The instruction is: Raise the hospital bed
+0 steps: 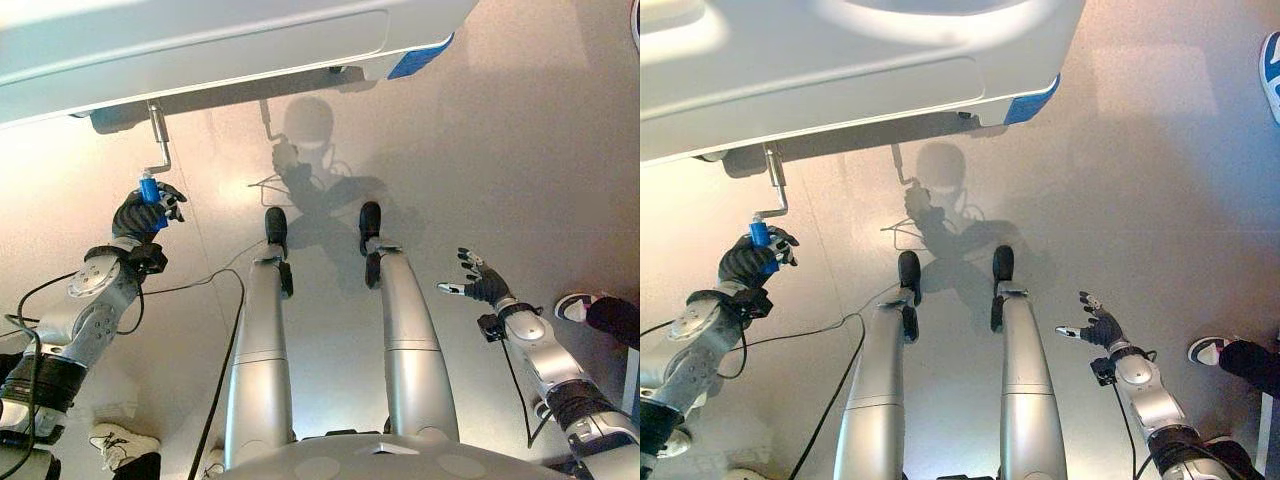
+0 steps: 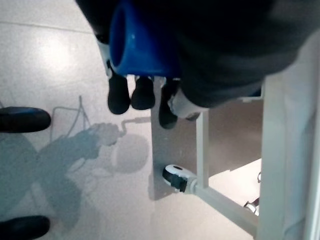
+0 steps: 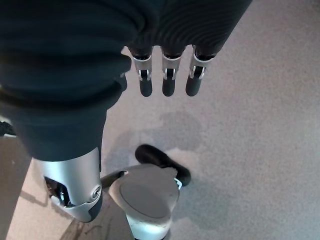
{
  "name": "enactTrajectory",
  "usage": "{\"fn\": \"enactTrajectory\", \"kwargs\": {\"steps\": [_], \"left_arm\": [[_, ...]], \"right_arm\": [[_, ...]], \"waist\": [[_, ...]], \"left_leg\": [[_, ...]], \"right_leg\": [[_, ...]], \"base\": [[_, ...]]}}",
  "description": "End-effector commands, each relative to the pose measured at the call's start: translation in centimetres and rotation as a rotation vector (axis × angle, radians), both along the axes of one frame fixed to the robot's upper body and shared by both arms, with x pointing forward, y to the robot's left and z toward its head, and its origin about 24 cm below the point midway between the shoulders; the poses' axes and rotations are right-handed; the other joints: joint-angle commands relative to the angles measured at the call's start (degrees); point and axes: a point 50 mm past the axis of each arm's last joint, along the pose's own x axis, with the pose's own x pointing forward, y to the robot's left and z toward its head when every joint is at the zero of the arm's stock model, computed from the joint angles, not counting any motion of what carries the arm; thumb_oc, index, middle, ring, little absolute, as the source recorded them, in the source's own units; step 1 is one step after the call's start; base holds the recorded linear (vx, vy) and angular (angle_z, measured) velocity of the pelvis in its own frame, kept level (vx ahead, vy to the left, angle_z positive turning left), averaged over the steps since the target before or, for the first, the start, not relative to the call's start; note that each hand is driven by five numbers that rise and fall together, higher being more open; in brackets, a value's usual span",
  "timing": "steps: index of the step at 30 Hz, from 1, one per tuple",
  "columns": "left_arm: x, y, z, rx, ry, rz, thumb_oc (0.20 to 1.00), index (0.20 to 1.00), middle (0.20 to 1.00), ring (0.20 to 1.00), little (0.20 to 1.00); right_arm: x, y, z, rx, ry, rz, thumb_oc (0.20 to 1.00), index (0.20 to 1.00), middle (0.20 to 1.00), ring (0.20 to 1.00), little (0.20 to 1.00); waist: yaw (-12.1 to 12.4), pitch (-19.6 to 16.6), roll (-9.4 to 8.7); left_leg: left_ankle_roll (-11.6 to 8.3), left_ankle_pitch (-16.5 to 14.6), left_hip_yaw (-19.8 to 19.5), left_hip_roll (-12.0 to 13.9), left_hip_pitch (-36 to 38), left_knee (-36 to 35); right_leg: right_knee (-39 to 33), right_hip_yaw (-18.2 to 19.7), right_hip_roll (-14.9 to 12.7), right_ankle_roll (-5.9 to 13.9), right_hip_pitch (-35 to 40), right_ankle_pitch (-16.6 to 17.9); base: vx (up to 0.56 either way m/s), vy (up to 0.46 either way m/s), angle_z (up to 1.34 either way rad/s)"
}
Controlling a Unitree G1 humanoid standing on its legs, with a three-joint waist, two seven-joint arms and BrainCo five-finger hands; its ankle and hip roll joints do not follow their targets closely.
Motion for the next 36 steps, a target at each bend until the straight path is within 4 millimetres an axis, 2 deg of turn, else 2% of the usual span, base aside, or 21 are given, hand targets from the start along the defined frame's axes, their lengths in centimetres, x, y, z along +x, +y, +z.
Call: {"fn": "enactTrajectory", "kwargs": {"steps": [1,18,36], "left_arm": [[-2.0,0.8,1.0,0.022,-0.105,0.003,0.2,0.2,0.2,0.2,0.2],[-3.7,3.8,-0.5,0.048,-0.049,0.128,0.2,0.2,0.2,0.2,0.2],[-4.5,5.8,-0.6,0.075,-0.041,0.225,0.2,0.2,0.2,0.2,0.2]], "right_arm": [[-2.6,-1.6,-0.6,-0.076,0.053,0.023,1.0,1.0,1.0,1.0,1.0],[-2.6,-2.0,-0.5,-0.086,0.048,0.018,1.0,1.0,1.0,1.0,1.0],[-2.2,-1.9,-0.2,-0.083,0.033,0.017,1.0,1.0,1.0,1.0,1.0]], "waist": [[-0.6,-4.9,3.69],[0.8,-5.1,3.69],[1.7,-4.5,3.55]], "left_leg": [[4.22,6.0,1.8,-2.9,-1.2,-5.4],[4.74,5.6,1.7,-3.5,-0.1,-6.0],[5.46,5.1,2.1,-4.4,0.7,-6.8]], "right_leg": [[-8.6,-3.9,1.9,2.81,1.9,7.8],[-9.2,-4.1,1.1,3.35,2.7,7.7],[-10.6,-4.0,0.6,3.77,3.4,7.9]], "base": [[0.0,0.0,0.0],[0.0,0.028,0.01],[0.0,0.033,0.0]]}}
